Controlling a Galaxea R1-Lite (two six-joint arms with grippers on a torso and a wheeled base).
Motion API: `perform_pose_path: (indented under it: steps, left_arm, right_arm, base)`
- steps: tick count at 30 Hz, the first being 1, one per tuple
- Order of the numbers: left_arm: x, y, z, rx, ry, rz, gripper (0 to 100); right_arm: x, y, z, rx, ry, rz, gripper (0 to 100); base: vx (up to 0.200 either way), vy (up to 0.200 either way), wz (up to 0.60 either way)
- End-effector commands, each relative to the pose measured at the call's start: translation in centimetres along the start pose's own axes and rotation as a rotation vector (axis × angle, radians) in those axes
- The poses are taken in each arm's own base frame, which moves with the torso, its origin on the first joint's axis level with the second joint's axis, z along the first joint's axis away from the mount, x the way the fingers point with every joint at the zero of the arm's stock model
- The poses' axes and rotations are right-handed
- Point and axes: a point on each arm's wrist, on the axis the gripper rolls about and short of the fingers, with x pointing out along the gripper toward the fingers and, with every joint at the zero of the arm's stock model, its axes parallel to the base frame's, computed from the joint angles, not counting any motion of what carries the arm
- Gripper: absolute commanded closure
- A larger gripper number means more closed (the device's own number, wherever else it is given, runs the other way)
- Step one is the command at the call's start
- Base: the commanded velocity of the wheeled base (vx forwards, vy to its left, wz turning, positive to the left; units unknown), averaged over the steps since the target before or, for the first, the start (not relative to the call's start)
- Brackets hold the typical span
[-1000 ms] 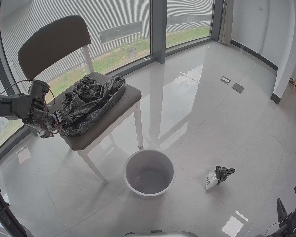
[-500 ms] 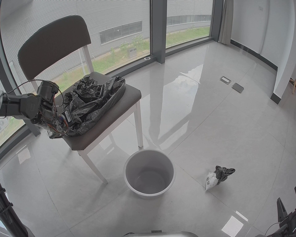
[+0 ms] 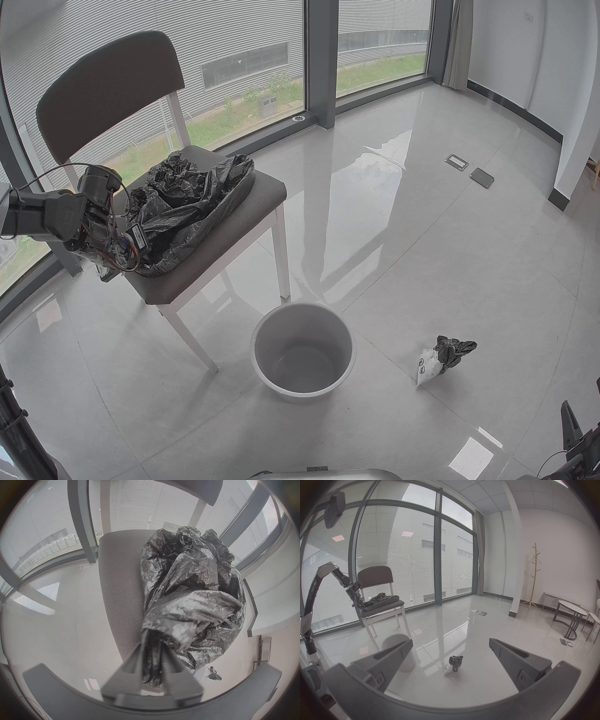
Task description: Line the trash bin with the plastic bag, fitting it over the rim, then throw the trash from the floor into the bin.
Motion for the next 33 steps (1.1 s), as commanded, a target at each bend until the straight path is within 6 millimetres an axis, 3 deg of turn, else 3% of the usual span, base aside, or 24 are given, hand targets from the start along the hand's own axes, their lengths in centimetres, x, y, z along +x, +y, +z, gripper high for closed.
perform_pose_path:
  steps: [1,6,12,16,19,25,27,29,31,33]
  left_arm:
    - [-1.3,0.0,0.0,0.000,-0.019,-0.004,100]
    - [-5.4,-0.9,-0.4,0.032,-0.079,-0.061,100]
    - [-12.7,-2.9,-2.1,0.248,-0.167,-0.167,100]
    - [-15.0,-3.8,-2.9,0.318,-0.223,-0.184,100]
    - [-17.1,-5.7,-4.5,0.392,-0.262,-0.226,100]
    - [-18.7,-8.5,-6.8,0.467,-0.293,-0.273,100]
    - [-20.0,-10.0,-7.8,0.506,-0.320,-0.309,100]
    - [-21.1,-11.2,-8.2,0.551,-0.343,-0.360,100]
    - [-22.1,-12.0,-8.3,0.583,-0.362,-0.402,100]
    - [-22.7,-12.9,-8.6,0.616,-0.372,-0.436,100]
  right_arm:
    - [0.1,0.0,-0.5,-0.002,0.011,0.000,0]
    - [0.1,0.0,-0.5,-0.002,0.011,0.002,0]
    - [0.1,0.0,-0.5,-0.003,0.011,0.002,0]
    - [0.1,0.0,-0.5,-0.008,0.011,-0.009,0]
    - [0.1,0.0,-0.5,0.001,0.011,0.003,0]
    - [0.1,0.1,-0.4,-0.031,0.002,0.042,0]
    - [-0.9,0.2,4.2,0.042,-0.184,0.153,0]
    - [-0.4,0.3,10.1,0.178,-0.175,0.257,0]
    - [0.5,0.4,11.5,0.193,-0.132,0.257,0]
    - [1.2,0.5,11.7,0.183,-0.083,0.269,0]
  base:
    - [0.000,0.000,0.00]
    - [0.000,0.000,0.00]
    - [0.000,0.000,0.00]
    - [0.000,0.000,0.00]
    - [0.000,0.000,0.00]
    - [0.000,0.000,0.00]
    - [0.000,0.000,0.00]
    - [0.000,0.000,0.00]
    - [0.000,0.000,0.00]
    - [0.000,0.000,0.00]
